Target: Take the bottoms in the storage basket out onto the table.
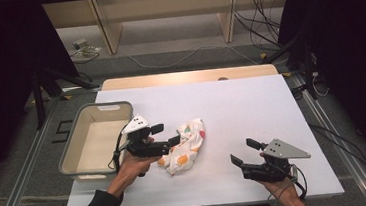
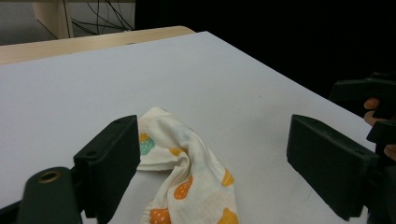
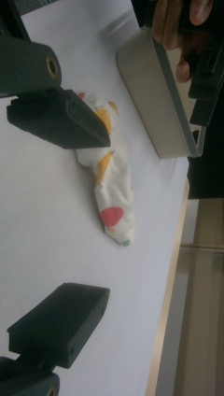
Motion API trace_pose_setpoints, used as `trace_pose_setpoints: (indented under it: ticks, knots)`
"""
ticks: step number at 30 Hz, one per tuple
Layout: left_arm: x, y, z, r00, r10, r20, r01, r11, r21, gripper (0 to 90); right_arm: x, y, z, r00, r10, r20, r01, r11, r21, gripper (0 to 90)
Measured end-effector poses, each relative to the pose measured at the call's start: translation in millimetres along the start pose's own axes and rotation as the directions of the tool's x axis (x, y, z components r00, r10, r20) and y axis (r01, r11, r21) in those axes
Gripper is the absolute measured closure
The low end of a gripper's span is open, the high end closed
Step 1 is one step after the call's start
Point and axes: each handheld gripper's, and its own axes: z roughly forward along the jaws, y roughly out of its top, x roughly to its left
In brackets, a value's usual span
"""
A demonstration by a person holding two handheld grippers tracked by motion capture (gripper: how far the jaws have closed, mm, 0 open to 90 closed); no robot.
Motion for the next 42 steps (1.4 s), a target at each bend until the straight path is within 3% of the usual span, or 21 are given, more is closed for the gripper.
trace_pose_setpoints:
  ticks: [15, 26, 35, 42]
  knots:
    - [-4.6, -5.4, -6.6, 0.9998, 0.019, 0.001, -0.019, 0.9995, -0.024, 16.6, 0.7, -0.3, 0.7, 1.0, 0.003, -0.004, -0.003, 1.0, 0.004, 23.6]
    - [-11.5, -10.0, -10.7, 0.9975, 0.07, 0.008, -0.07, 0.9971, -0.03, 15.6, 0.7, -0.4, 0.9, 1.0, -0.003, -0.007, 0.003, 1.0, 0.003, 23.6]
    - [-19.0, -14.7, -15.7, 0.9913, 0.132, 0.002, -0.131, 0.9904, -0.044, 15.5, 0.6, -0.4, 0.9, 1.0, 0.0, -0.01, 0.0, 1.0, 0.005, 23.4]
    - [-19.7, -18.6, -19.9, 0.9922, 0.124, 0.004, -0.124, 0.9913, -0.044, 15.3, 0.5, -0.6, 1.0, 0.9999, 0.002, -0.01, -0.002, 1.0, 0.006, 23.3]
